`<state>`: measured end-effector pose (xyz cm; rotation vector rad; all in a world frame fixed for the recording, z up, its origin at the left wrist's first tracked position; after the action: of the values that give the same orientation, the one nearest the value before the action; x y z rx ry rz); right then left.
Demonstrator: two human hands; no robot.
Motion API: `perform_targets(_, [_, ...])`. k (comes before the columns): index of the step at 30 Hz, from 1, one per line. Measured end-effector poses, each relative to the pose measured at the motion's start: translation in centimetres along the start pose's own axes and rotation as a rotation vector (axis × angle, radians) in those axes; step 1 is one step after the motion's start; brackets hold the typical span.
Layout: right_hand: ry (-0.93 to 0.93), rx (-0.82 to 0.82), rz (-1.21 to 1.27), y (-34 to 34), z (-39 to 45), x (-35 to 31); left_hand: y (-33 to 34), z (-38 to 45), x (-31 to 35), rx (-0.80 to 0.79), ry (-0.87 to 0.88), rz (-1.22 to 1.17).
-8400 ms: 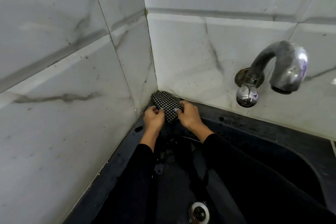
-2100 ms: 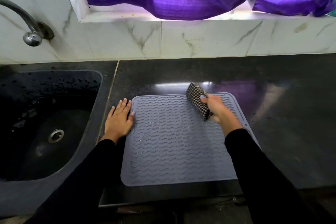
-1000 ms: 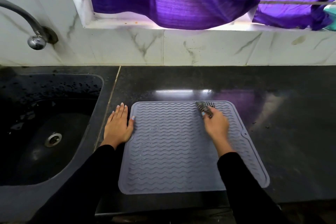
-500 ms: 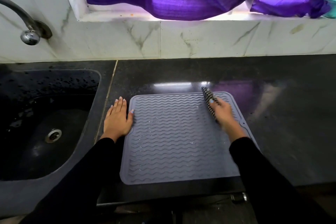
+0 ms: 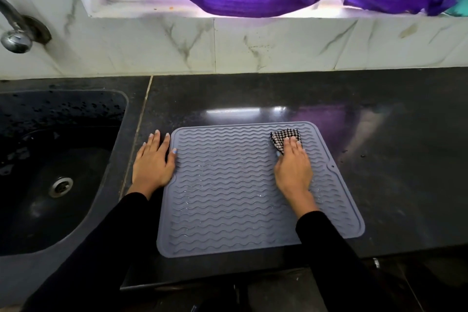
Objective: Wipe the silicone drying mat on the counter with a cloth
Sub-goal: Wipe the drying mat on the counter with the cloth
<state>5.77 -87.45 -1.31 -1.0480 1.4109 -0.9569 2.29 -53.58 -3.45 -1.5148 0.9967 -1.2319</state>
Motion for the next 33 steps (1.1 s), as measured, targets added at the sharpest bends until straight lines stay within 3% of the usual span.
perform_targets(6, [-0.054,-0.056,0.007,-1.9,0.2,-0.6,-0.2,-0.1,-0.1,0.009,0.001,-0.027])
perform_targets(10, [-0.024,-0.108,0.421,-3.5,1.0,2.2,-0.4,-0.3,0.2,-0.015,0.002,-0.027])
perform_targets(13, [0.126,-0.122,0.841,-4.9,1.9,5.7,-0.5,-0.4,0.3,-0.029,0.006,-0.033])
perform_targets(14, [0.206,-0.094,0.863,-5.2,1.9,6.9,-0.5,-0.4,0.2,-0.029,0.006,-0.039])
perform_targets(16, [0.299,-0.014,0.827,-6.1,1.0,7.8,-0.6,-0.3,0.1,-0.02,0.013,-0.052])
perform_targets(18, [0.263,0.064,0.549,-7.1,-0.7,6.7,-0.5,-0.3,0.0,-0.014,0.014,-0.072])
perform_targets(24, [0.045,0.014,0.181,-1.3,-2.5,1.0,-0.4,-0.1,-0.2,-0.001,0.016,-0.074])
perform_targets(33, [0.117,0.079,0.339,-3.4,-2.3,3.4,-0.8,-0.4,0.2,0.0,0.027,-0.09])
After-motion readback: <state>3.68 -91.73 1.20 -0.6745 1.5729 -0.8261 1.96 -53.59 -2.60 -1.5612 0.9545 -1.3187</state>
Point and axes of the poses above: each hand's wrist, its own z-axis towards the middle knuckle, its own y-axis out of the palm, x = y × z, the point moved 8 cm from there along z, towards the middle knuckle, and after that the axes turned 12 degrees about -x, right-handed, at the moved point
